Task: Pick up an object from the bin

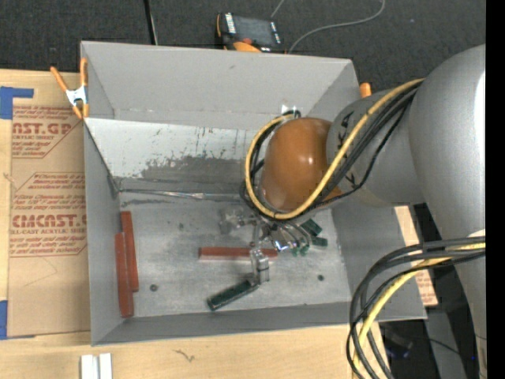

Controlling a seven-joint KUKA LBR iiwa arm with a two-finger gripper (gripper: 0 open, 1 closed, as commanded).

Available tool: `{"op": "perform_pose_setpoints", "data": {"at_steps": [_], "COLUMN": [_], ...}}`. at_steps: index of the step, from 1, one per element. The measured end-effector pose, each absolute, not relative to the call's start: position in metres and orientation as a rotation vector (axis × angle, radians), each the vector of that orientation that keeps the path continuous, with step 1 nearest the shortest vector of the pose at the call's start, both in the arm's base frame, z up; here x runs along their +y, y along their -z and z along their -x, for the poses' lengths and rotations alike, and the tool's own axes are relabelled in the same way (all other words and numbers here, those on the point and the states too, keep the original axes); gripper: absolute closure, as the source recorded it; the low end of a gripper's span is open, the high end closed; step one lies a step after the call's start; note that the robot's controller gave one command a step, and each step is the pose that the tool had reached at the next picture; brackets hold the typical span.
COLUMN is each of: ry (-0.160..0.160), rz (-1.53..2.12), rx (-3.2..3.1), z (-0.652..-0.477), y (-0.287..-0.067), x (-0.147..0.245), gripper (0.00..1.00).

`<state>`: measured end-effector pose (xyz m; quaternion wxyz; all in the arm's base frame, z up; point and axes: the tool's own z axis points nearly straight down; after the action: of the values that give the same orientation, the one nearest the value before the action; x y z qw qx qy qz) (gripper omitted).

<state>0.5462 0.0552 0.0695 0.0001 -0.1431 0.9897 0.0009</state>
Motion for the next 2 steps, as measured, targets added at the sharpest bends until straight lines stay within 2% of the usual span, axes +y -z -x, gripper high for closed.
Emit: {"op": "perform_pose_setpoints", "data": {"at_steps": [1, 2], "ry": [-0.003, -0.003], "rz": [0.448, 0.448], "rx": [3.107, 3.107], "z": [-0.5466, -0.5467], "y": [-0.0696, -0.0697], "x": [0.0561, 0.0560], "gripper": [0.00, 1.00]}}
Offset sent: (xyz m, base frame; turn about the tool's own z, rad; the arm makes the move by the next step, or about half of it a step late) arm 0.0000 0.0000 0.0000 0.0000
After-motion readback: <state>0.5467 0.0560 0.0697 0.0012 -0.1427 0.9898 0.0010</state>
